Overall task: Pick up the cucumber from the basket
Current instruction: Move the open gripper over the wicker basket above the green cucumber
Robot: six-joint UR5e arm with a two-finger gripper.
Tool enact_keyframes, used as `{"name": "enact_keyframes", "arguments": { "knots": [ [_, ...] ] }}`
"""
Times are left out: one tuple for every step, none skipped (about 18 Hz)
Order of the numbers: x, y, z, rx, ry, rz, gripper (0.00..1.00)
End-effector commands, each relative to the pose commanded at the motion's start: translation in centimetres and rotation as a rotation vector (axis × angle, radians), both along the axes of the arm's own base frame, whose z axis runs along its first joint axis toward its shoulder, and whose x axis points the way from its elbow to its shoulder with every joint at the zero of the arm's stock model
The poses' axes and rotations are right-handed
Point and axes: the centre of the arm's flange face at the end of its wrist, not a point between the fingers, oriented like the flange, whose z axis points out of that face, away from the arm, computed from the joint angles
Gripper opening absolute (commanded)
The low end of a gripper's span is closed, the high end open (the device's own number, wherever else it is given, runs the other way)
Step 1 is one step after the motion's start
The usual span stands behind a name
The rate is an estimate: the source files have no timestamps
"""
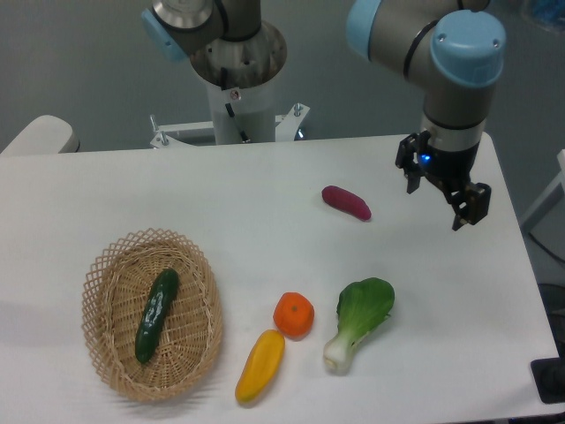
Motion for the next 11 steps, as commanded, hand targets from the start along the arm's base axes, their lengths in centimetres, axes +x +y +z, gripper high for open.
{"name": "enact_keyframes", "arguments": {
  "knots": [
    [0.8, 0.9, 0.1, 0.009, -0.005, 0.041, 1.00],
    [1.9, 1.9, 0.0, 0.009, -0.015, 0.061, 1.00],
    [2.7, 2.5, -0.2, 0.002, -0.033, 0.081, 1.00],
    [3.4, 2.9, -0.2, -0.001, -0.051, 0.112, 1.00],
    [4.1, 3.5, -0.4, 0.001, -0.065, 0.158, 1.00],
    [4.7, 4.3, -0.6, 0.009, -0.072, 0.224, 1.00],
    [5.1, 4.8, -0.8, 0.018, -0.079, 0.292, 1.00],
    [5.2, 5.3, -1.0, 0.025, -0.086, 0.338, 1.00],
    [5.5, 5.9, -1.2, 0.027, -0.089, 0.359, 1.00],
    [5.8, 6.6, -1.6, 0.021, -0.092, 0.357, 1.00],
    [6.2, 7.0, -2.0, 0.014, -0.096, 0.355, 1.00]
  ]
}}
